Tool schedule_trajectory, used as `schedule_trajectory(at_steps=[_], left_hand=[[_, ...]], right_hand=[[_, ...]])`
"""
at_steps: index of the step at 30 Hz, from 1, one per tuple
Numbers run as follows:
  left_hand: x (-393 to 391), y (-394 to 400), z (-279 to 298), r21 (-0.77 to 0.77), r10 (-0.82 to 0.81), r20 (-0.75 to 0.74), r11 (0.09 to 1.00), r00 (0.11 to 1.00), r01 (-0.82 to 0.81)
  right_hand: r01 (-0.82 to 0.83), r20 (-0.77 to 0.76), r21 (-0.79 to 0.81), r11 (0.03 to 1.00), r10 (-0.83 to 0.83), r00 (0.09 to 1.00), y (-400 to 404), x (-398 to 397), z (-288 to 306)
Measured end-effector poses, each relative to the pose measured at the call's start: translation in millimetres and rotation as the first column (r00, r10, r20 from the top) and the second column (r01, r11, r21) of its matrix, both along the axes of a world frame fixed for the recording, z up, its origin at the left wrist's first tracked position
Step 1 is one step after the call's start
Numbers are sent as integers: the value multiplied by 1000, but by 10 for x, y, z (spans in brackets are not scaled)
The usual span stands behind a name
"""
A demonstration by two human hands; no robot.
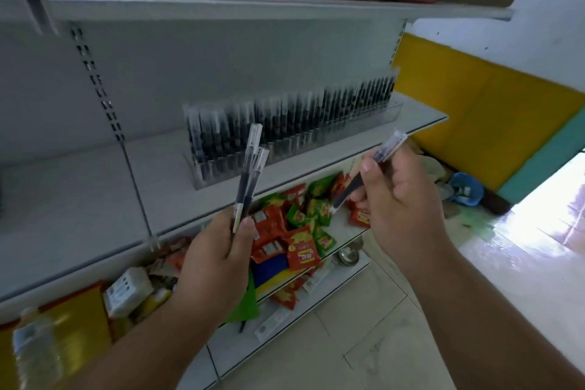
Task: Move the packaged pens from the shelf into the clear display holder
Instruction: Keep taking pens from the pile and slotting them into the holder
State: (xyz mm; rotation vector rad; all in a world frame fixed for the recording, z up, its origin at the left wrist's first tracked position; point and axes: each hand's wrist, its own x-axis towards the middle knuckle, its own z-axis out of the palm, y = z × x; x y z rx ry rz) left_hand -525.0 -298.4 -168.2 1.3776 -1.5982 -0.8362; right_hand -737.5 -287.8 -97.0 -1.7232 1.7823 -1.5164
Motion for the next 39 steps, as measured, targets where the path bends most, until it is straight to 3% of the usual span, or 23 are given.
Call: schedule_trajectory(at_steps=[4, 9, 12, 15, 23, 28, 32, 36, 39], left_hand=[[-295, -307, 16, -44, -41, 37, 998, 998, 42], [-720, -828, 51, -71, -126, 87, 989, 988, 133], [-966, -1057, 72, -120, -168, 111, 976, 979, 181], [-1136, -1232, 67, -154, -177, 174, 967, 969, 204], [-1752, -1644, -53, -193, 24, 179, 981, 984, 12], [-2207, -1778, -100, -140, 166, 164, 980, 972, -143], [-2466, -1755, -168, -118, 241, 146, 967, 960, -225], [-2589, -1713, -177, -83, 284, 116, 958, 952, -275], [-2640, -1769, -156, -88, 317, 126, 947, 940, -308]], right_hand=[[20, -23, -8, 1000, -20, 1000, -308, -285, -72], [169, -133, 70, 983, -158, 978, -755, -725, -94], [208, -69, 86, 974, -202, 977, -1006, -1025, -95], [223, -101, 41, 974, -218, 971, -1260, -1264, -89], [43, -215, -49, 998, -52, 975, -2381, -1965, 27], [-149, -287, -66, 987, 124, 950, -3001, -2197, 65], [-265, -372, 61, 962, 268, 889, -3278, -2205, -62], [-331, -484, 262, 907, 420, 768, -3384, -2154, -250], [-303, -497, 292, 907, 414, 763, -3419, -2152, -371]])
